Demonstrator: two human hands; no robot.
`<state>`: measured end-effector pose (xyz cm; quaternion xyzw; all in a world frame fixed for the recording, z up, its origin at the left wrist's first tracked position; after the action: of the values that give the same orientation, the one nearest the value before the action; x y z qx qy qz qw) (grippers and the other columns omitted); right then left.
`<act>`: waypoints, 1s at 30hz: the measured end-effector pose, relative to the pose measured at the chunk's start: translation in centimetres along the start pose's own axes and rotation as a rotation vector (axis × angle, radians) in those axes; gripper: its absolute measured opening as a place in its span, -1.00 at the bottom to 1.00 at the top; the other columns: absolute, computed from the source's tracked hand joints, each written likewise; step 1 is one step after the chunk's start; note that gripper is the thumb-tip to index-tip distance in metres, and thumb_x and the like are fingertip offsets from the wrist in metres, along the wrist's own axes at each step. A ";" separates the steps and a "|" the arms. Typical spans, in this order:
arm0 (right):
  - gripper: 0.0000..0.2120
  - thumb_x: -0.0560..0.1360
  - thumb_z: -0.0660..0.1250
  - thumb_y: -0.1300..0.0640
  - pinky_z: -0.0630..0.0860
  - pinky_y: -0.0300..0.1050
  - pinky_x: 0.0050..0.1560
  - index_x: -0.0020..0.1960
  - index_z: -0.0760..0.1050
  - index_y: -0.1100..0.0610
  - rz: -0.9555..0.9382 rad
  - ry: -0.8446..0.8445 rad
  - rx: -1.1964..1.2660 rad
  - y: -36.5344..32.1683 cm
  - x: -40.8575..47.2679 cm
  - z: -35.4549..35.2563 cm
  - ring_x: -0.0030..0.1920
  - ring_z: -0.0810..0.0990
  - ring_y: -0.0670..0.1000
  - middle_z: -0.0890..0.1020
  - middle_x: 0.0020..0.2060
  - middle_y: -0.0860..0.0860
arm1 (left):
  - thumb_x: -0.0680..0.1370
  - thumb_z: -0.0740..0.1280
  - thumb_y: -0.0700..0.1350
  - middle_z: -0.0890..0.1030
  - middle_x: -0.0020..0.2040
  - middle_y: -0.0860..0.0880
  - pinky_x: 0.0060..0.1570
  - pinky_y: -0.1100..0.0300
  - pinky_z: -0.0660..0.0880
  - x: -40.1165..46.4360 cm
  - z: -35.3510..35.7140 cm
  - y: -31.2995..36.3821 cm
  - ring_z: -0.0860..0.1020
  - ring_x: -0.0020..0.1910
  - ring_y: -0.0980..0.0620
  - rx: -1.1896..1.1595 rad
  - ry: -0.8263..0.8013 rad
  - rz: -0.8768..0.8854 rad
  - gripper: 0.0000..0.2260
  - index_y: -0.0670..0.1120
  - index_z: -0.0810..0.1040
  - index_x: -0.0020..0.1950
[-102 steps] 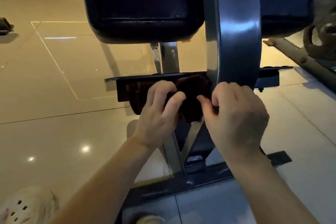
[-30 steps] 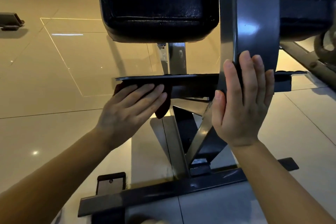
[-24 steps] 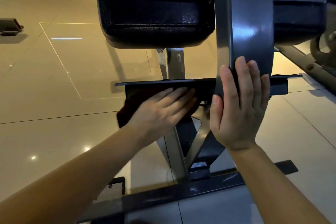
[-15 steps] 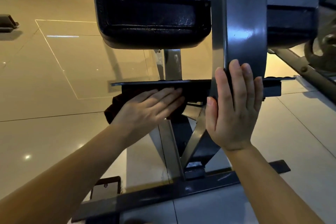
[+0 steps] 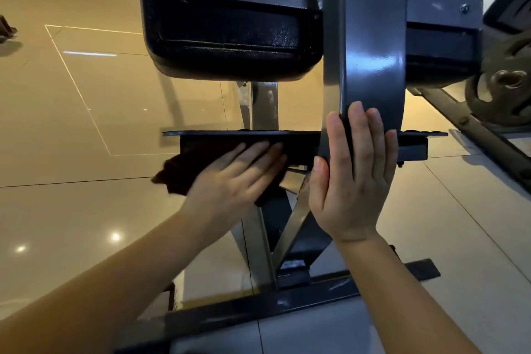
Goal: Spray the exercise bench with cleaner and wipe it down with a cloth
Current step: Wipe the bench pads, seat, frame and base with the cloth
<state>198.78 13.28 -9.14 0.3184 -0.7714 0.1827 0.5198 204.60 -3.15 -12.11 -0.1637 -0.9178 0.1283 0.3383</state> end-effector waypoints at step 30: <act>-0.53 0.65 0.08 0.03 -0.07 0.06 0.56 0.55 0.17 -0.01 -0.171 -0.686 0.134 -10.8 3.9 0.0 0.55 0.13 0.01 0.23 0.54 0.00 | 0.53 0.35 -0.14 0.52 0.30 -0.15 0.35 0.05 0.40 -4.1 -1.6 0.5 0.44 0.35 -0.11 -0.620 0.470 -1.022 -0.64 -0.17 0.52 0.32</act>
<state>205.09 4.22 -6.10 0.4578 -0.8579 0.0713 0.2222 208.70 -4.06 -13.49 0.1803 -0.7758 -0.3598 0.4860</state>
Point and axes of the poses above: each hand's wrist, its own x-axis towards the middle knuckle, its own z-axis out of the palm, y = z × x, the point moved 3 cm from there along x, towards the middle knuckle
